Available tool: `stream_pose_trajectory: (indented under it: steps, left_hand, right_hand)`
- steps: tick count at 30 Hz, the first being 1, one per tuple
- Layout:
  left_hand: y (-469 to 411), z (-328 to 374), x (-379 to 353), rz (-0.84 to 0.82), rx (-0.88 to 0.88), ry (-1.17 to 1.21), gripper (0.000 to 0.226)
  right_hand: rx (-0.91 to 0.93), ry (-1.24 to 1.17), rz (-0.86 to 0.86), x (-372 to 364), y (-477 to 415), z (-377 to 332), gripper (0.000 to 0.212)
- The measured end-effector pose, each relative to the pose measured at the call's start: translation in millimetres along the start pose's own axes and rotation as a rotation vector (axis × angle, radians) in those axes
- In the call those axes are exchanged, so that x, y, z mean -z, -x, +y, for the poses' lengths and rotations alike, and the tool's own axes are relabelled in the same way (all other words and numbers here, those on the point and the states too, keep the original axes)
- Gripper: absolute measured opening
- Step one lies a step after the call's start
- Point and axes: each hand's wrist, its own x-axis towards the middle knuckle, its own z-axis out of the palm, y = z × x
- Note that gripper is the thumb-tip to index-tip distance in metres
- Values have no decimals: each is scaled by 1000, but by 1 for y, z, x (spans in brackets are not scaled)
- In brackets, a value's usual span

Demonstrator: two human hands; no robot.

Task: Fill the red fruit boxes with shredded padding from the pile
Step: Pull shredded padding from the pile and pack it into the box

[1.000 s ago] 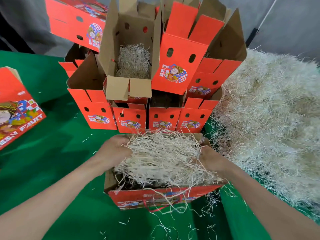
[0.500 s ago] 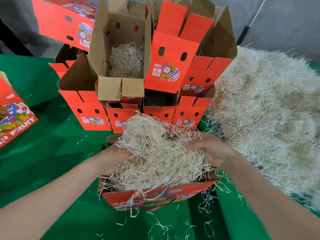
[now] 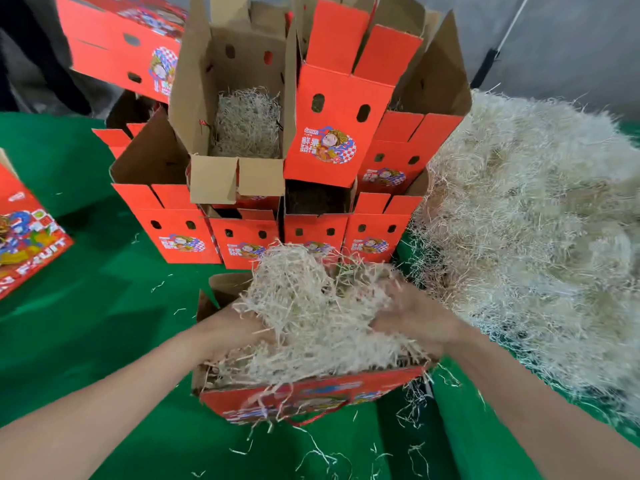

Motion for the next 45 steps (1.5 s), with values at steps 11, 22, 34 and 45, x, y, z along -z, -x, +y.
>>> stream_pose_trajectory:
  steps: [11, 22, 34, 45]
  left_hand:
    - [-15, -30, 11, -114, -368, -394, 51]
    - [-67, -30, 1, -366, 153, -509, 68]
    - [-107, -41, -29, -562, 106, -1193, 11]
    - [-77, 3, 8, -963, -118, -415, 75]
  right_hand:
    - [254, -119, -78, 18, -11, -3, 60]
    - [-74, 963, -344, -31, -90, 12, 36]
    - [-252, 1154, -488, -61, -149, 53, 37]
    - [-164, 1367, -603, -47, -128, 7, 11]
